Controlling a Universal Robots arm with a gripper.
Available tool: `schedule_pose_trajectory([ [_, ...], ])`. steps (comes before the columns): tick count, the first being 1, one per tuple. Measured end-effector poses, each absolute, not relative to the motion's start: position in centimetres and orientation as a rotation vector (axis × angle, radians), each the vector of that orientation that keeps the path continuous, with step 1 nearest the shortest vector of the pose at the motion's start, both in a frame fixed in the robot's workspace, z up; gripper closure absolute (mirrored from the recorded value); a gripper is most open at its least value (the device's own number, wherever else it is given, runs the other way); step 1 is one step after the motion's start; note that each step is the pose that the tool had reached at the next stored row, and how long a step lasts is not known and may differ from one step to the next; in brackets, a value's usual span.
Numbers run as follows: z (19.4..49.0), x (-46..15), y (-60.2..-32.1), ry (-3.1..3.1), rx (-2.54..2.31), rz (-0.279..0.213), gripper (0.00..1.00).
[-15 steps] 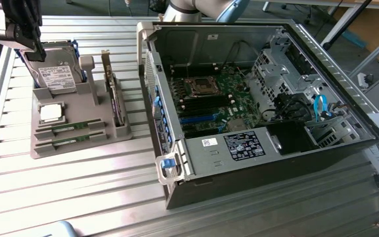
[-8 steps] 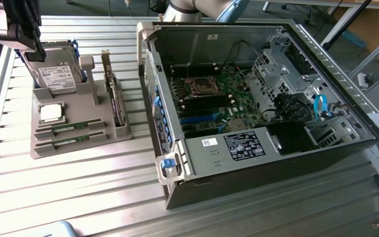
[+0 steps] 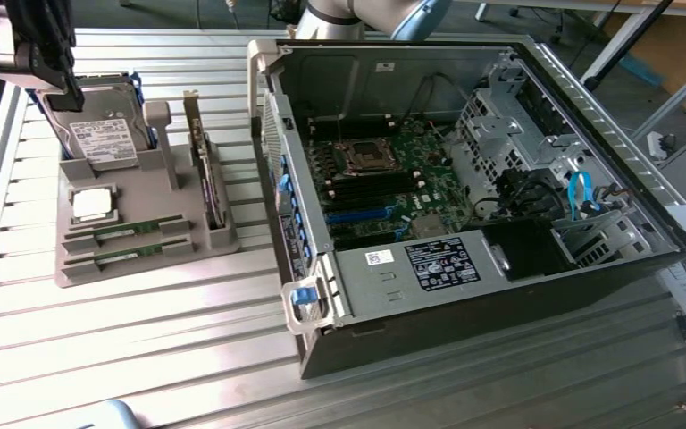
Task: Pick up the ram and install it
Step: 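Pick up the ram and move it above insertion slot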
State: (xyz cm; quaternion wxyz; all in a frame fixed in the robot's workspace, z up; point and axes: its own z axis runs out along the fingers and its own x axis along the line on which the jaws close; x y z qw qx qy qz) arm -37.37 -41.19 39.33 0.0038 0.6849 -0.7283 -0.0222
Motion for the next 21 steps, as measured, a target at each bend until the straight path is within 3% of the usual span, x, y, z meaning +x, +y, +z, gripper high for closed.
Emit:
schedule_pose_trajectory([
  [21,39.33,-37.35,-41.19,-2.270,2.166,-0.064,0.89],
])
